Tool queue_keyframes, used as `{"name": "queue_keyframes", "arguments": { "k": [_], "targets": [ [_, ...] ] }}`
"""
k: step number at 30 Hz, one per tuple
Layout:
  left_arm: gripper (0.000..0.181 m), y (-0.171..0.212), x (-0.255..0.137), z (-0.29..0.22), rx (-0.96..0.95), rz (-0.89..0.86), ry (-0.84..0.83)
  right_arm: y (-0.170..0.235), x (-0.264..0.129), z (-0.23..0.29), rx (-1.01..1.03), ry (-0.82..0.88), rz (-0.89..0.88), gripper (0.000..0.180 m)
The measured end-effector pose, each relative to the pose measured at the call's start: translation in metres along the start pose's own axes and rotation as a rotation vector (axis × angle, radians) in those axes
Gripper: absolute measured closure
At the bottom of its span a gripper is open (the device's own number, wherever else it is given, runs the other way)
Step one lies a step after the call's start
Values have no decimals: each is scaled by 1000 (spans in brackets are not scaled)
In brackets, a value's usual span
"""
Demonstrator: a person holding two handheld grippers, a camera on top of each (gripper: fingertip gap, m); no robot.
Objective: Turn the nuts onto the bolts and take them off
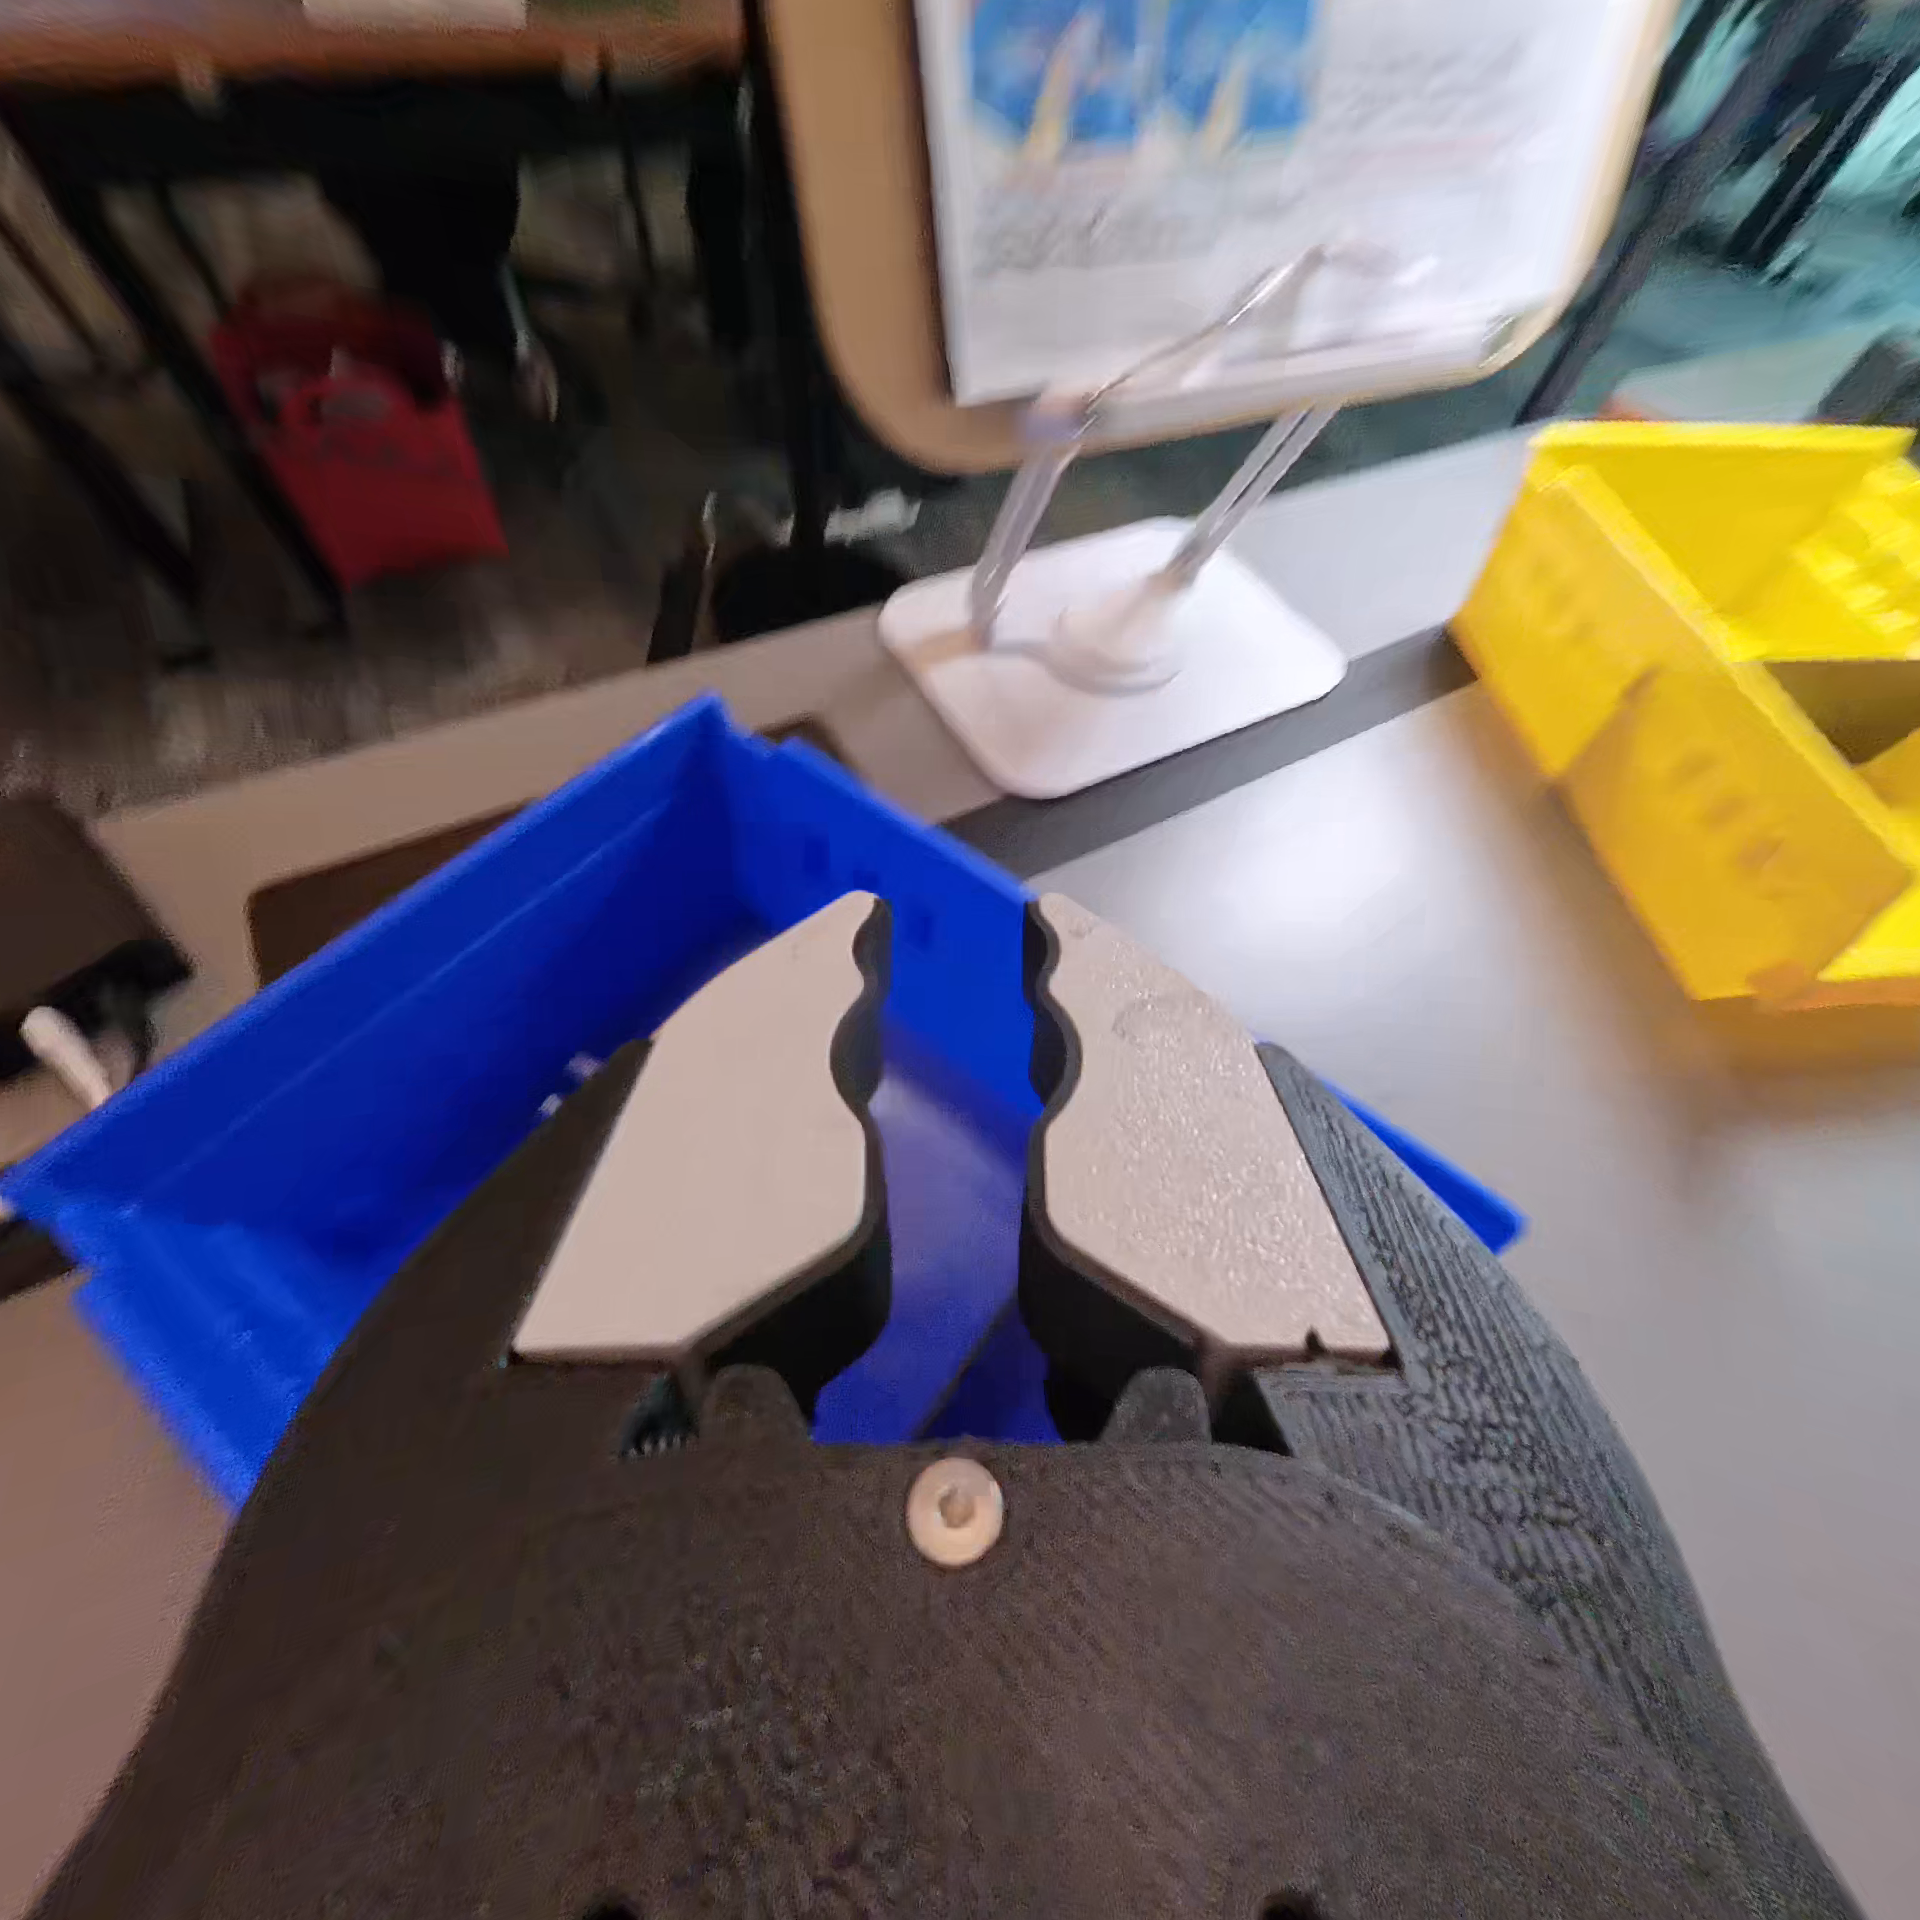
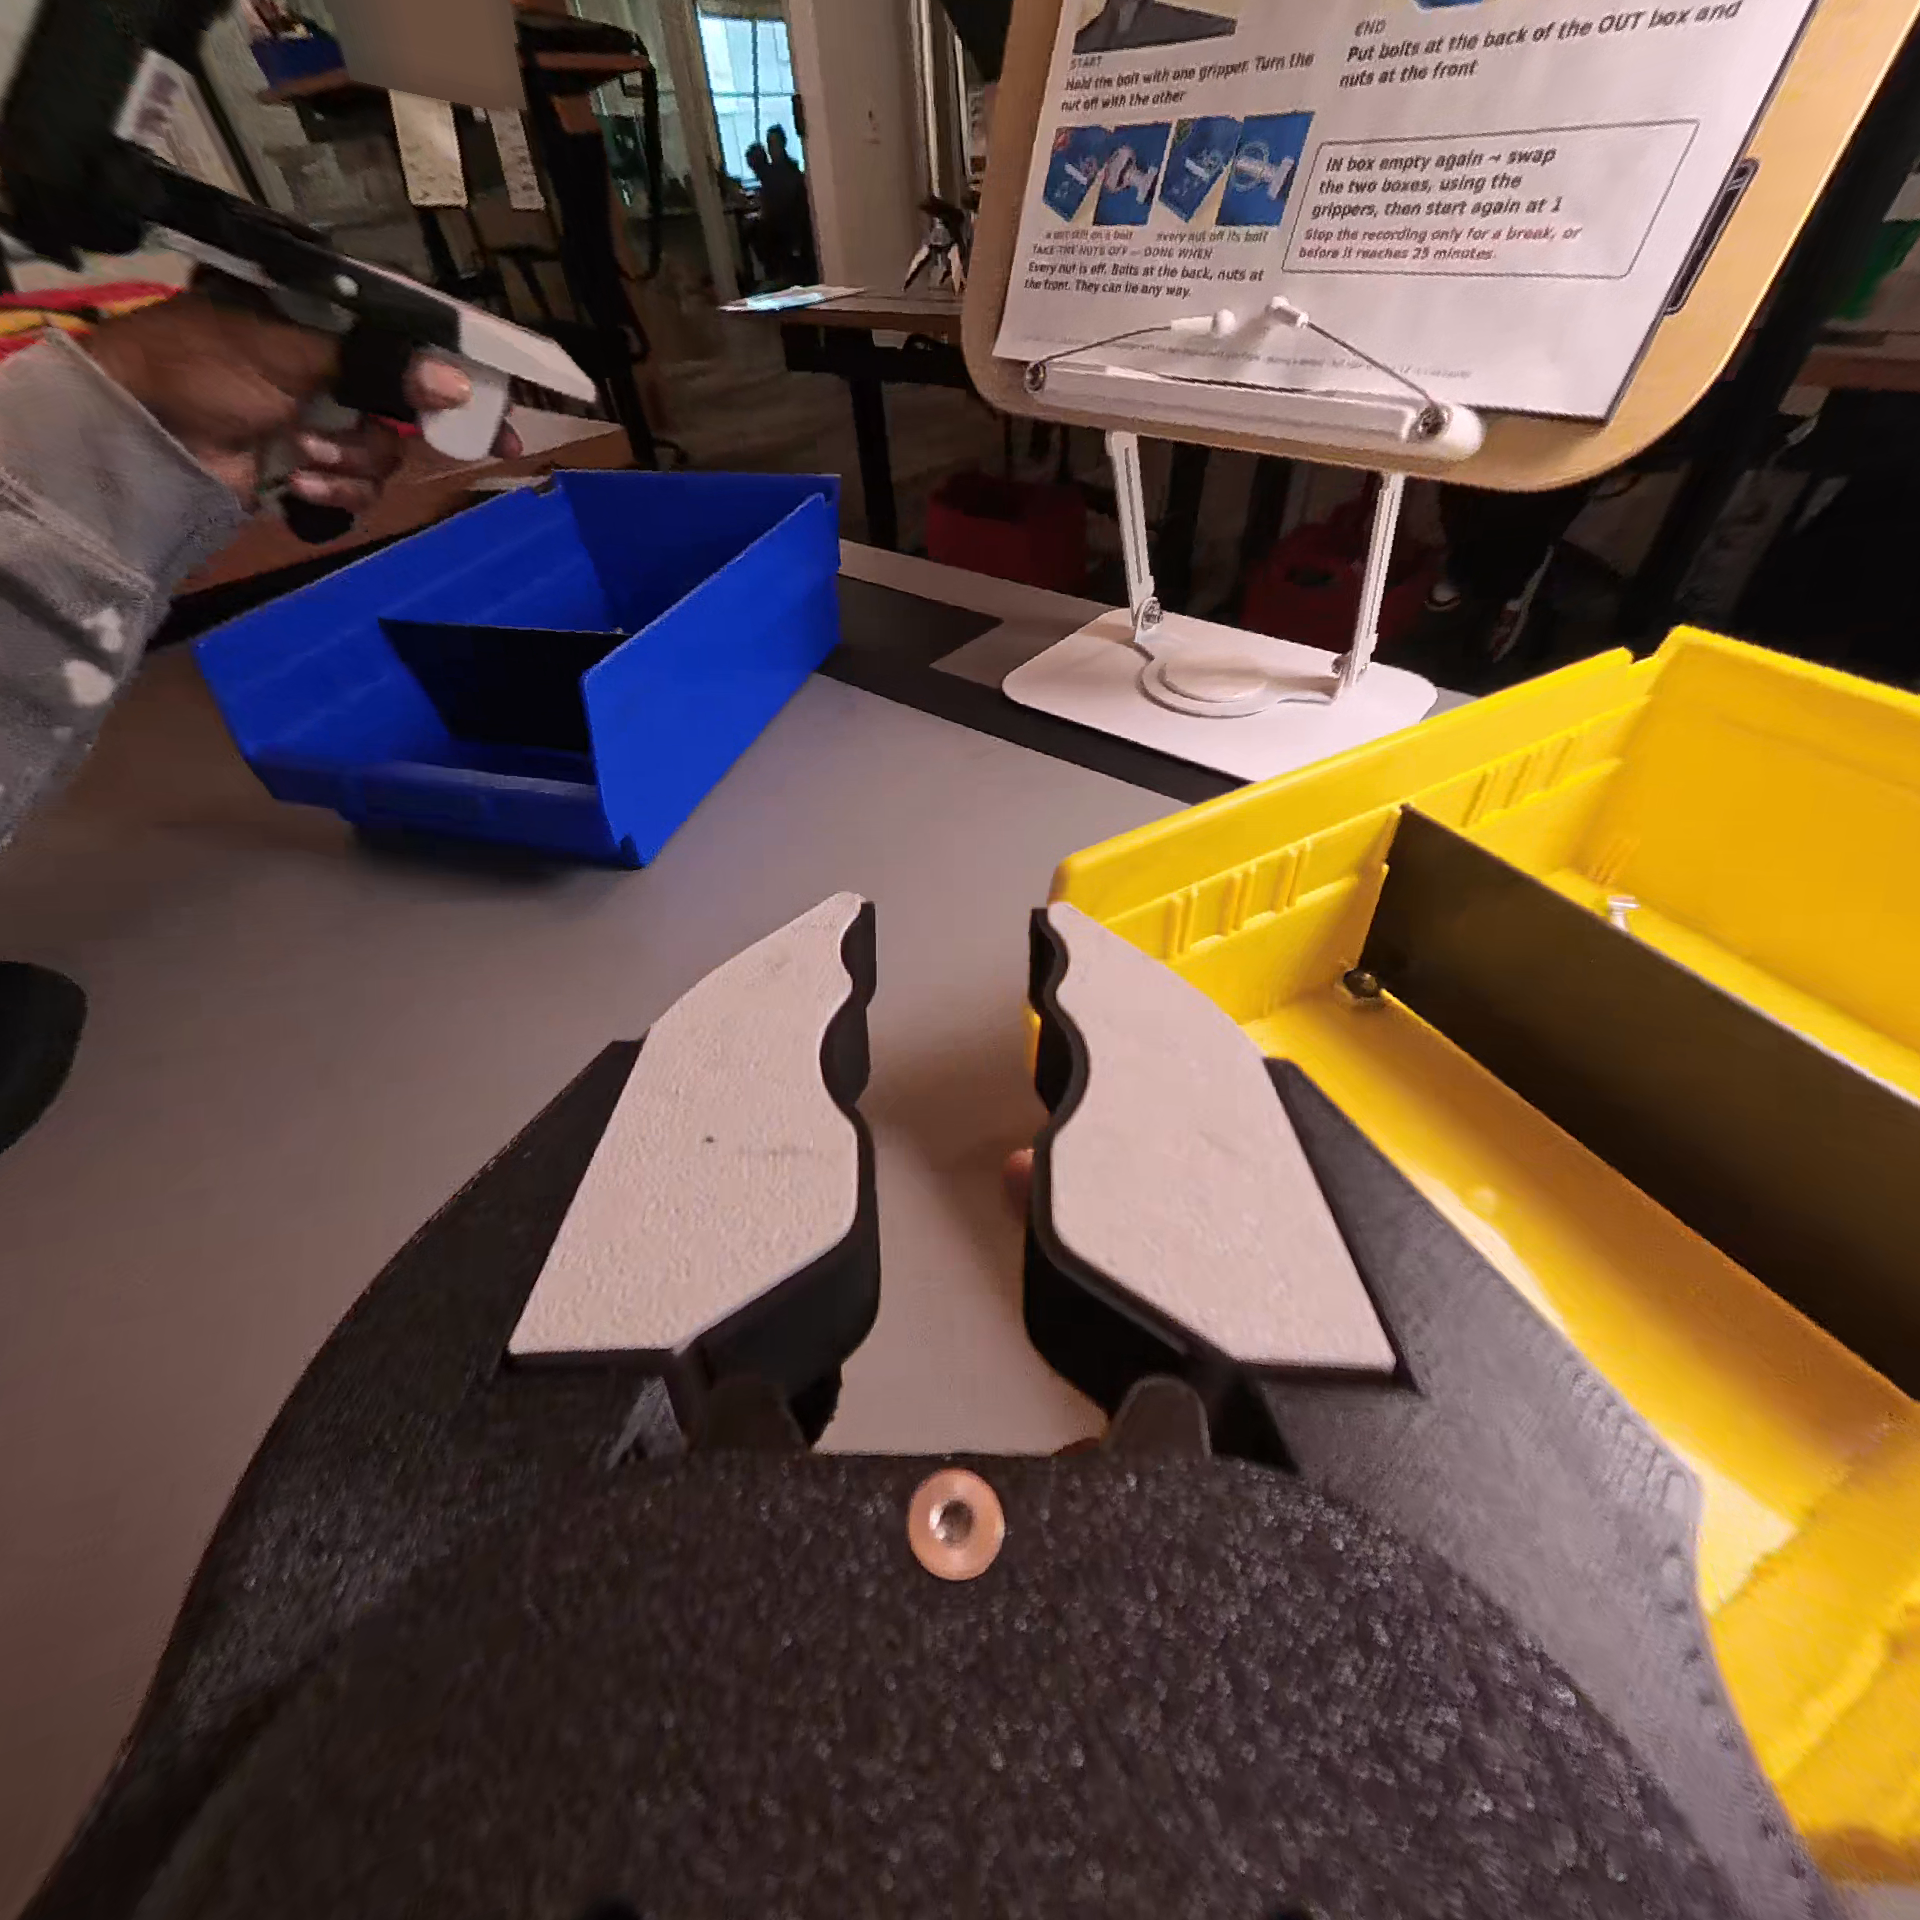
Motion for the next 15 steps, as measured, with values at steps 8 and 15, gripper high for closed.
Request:
{"name": "queue_keyframes", "arguments": {
  "k": [8, 15],
  "targets": [
    [153, 29, 71, 75, -187, 486, -178, 20, -4, 9, 30, -32, -67, 155],
    [154, 49, 108, 103, -286, 697, -303, 30, -9, 12, 57, -81, -69, 157]
  ]
}}
Point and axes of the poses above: each gripper's, where its closed fingertips meet, x out along the fingers, y out of its underside, z = x × y across the jaws, the point moved 9 cm from there along -x, back along the fingers, and after that the axes turned 4 degrees about y, right-handed, at the moved point
